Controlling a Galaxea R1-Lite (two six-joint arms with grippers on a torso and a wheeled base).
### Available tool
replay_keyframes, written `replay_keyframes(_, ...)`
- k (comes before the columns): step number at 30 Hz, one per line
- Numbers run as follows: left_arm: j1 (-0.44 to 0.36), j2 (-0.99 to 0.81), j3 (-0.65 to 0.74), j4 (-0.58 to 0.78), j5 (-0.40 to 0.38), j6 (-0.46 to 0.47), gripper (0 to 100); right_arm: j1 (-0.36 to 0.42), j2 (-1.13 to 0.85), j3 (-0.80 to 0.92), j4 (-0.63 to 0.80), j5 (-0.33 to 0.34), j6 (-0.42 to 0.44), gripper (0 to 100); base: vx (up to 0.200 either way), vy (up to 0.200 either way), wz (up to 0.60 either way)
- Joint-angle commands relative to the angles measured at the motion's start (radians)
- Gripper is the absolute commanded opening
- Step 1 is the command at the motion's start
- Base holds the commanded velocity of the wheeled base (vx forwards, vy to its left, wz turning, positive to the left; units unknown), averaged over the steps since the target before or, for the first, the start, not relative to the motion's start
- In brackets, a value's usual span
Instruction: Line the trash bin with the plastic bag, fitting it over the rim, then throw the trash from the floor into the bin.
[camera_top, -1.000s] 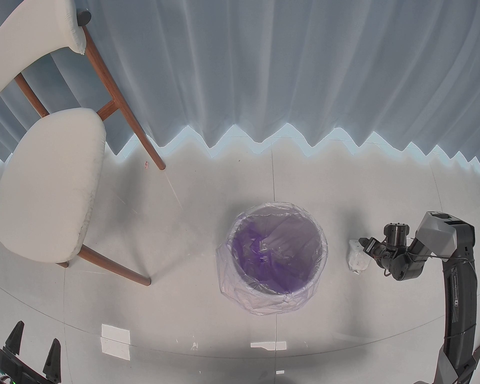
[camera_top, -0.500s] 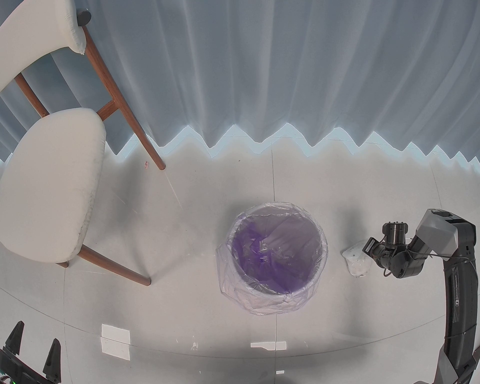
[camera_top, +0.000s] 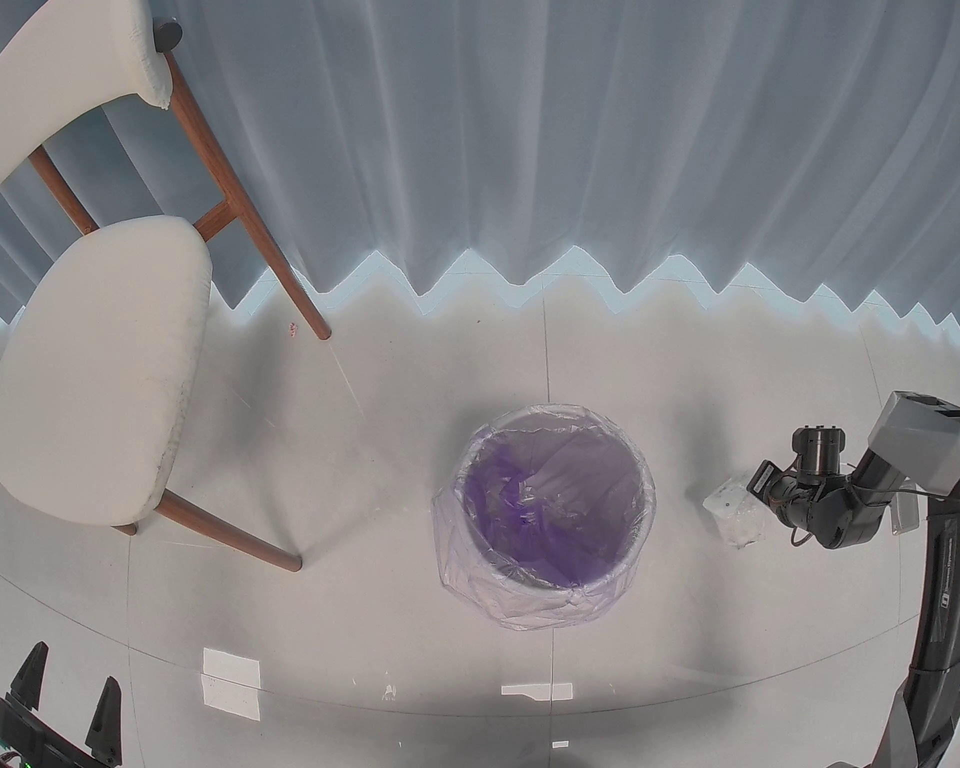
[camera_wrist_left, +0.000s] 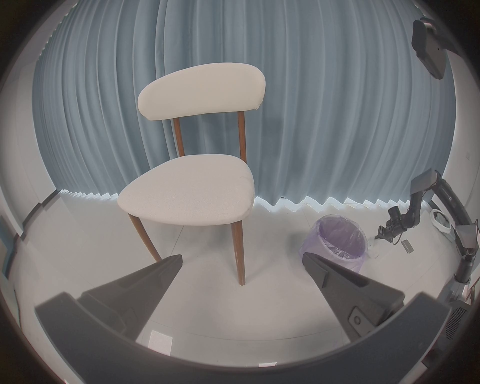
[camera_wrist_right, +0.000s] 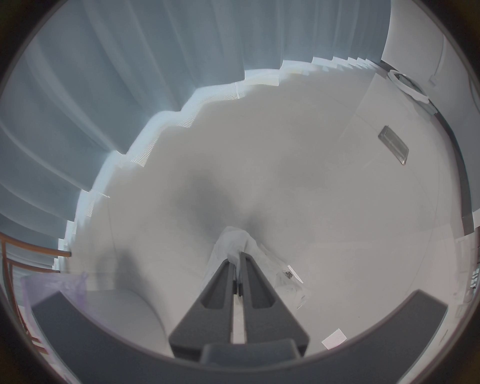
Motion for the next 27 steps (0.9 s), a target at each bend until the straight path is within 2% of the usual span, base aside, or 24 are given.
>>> replay_keyframes(1, 0.000, -0.016, 0.018, -0.002, 0.000, -0.001, 100, 0.025, -0.342, 0.236, -0.026, 0.009, 0.001, 0, 0.000, 0.000, 0.00)
replay_keyframes(9, -0.001, -0.016, 0.018, 0.000, 0.000, -0.001, 100, 0.081, -0.765, 0.471, -0.009, 0.009, -0.043, 0, 0.000, 0.000, 0.00)
replay_keyframes(10, -0.001, -0.016, 0.018, 0.000, 0.000, -0.001, 100, 0.081, -0.765, 0.471, -0.009, 0.009, -0.043, 0, 0.000, 0.000, 0.00)
replay_keyframes(14, -0.001, -0.016, 0.018, 0.000, 0.000, 0.001, 100, 0.092, -0.931, 0.599, -0.026, 0.011, -0.180, 0, 0.000, 0.000, 0.00)
replay_keyframes(15, -0.001, -0.016, 0.018, 0.000, 0.000, 0.001, 100, 0.091, -0.935, 0.604, -0.028, 0.012, -0.187, 0, 0.000, 0.000, 0.00)
replay_keyframes(16, -0.001, -0.016, 0.018, -0.002, 0.000, -0.001, 100, 0.091, -0.984, 0.655, -0.051, 0.028, -0.270, 0, 0.000, 0.000, 0.00)
replay_keyframes(22, -0.001, -0.016, 0.018, -0.002, 0.000, -0.002, 100, 0.095, -1.126, 0.761, -0.147, 0.190, -0.474, 0, 0.000, 0.000, 0.00)
replay_keyframes(23, -0.001, -0.016, 0.018, -0.002, 0.000, -0.002, 100, 0.095, -1.126, 0.761, -0.147, 0.190, -0.474, 0, 0.000, 0.000, 0.00)
replay_keyframes(24, -0.001, -0.016, 0.018, -0.002, 0.000, -0.002, 100, 0.095, -1.144, 0.756, -0.149, 0.218, -0.543, 0, 0.000, 0.000, 0.00)
replay_keyframes(27, -0.001, -0.016, 0.018, -0.002, 0.000, -0.004, 100, 0.109, -1.149, 0.734, -0.147, 0.247, -0.608, 0, 0.000, 0.000, 0.00)
